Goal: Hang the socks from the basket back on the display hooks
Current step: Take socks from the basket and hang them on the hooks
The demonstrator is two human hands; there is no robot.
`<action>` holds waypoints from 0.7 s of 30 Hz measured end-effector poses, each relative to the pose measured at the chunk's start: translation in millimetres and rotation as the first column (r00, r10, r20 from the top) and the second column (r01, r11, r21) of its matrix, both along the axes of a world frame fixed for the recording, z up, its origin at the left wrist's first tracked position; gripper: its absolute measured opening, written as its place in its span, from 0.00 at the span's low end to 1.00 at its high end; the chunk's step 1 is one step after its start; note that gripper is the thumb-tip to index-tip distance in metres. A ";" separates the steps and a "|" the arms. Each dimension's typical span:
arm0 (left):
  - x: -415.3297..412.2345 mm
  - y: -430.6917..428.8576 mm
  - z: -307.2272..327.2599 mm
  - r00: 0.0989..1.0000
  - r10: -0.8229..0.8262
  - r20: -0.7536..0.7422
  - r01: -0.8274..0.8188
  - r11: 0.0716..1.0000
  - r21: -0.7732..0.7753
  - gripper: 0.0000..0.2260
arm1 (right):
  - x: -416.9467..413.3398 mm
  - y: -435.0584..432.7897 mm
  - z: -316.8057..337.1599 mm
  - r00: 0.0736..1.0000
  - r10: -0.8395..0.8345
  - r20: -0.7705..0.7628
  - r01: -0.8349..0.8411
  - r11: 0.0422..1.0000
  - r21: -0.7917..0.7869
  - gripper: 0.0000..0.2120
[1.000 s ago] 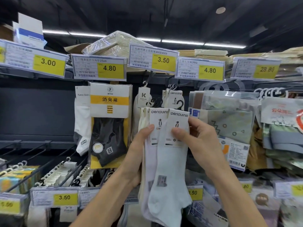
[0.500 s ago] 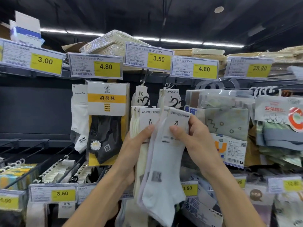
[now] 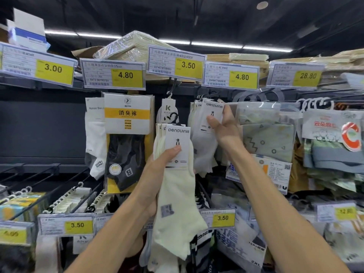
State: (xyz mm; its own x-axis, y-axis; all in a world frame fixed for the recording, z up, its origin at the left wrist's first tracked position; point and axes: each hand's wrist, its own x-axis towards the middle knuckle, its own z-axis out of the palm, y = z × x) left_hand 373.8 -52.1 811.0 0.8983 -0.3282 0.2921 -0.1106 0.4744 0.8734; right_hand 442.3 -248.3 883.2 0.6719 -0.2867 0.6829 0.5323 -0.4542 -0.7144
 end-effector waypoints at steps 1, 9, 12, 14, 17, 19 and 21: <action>-0.2 0.9 -0.4 1.000 -0.009 0.000 0.009 1.000 -0.001 0.25 | 3.9 0.7 2.8 1.000 0.023 0.009 -0.023 1.000 0.007 0.22; -2.6 3.1 -1.5 0.999 -0.015 0.029 0.015 1.000 -0.008 0.22 | 25.2 -5.2 3.9 0.978 0.201 -0.062 -0.200 0.980 0.018 0.30; -2.8 2.6 -1.6 1.000 -0.005 0.027 0.004 1.000 0.010 0.21 | 25.4 -7.1 5.8 0.984 0.154 -0.085 -0.155 0.988 -0.009 0.31; -2.8 3.0 -1.9 1.000 -0.001 0.026 0.000 1.000 0.014 0.22 | 20.1 -4.5 5.8 0.991 0.082 -0.110 -0.084 0.996 -0.021 0.32; -2.9 4.2 -2.4 0.999 0.002 0.051 -0.003 1.000 0.010 0.21 | -0.9 5.9 -3.1 0.988 -0.121 -0.095 0.116 0.992 -0.056 0.34; -3.0 5.0 -3.1 0.998 0.018 0.064 -0.018 1.000 -0.006 0.20 | -27.3 16.5 -18.5 0.992 -0.120 0.046 0.122 0.991 -0.051 0.32; -2.6 4.5 -3.5 0.994 0.029 0.102 -0.028 1.000 -0.009 0.15 | -58.3 27.4 -35.8 0.991 0.028 0.133 -0.026 0.999 -0.022 0.29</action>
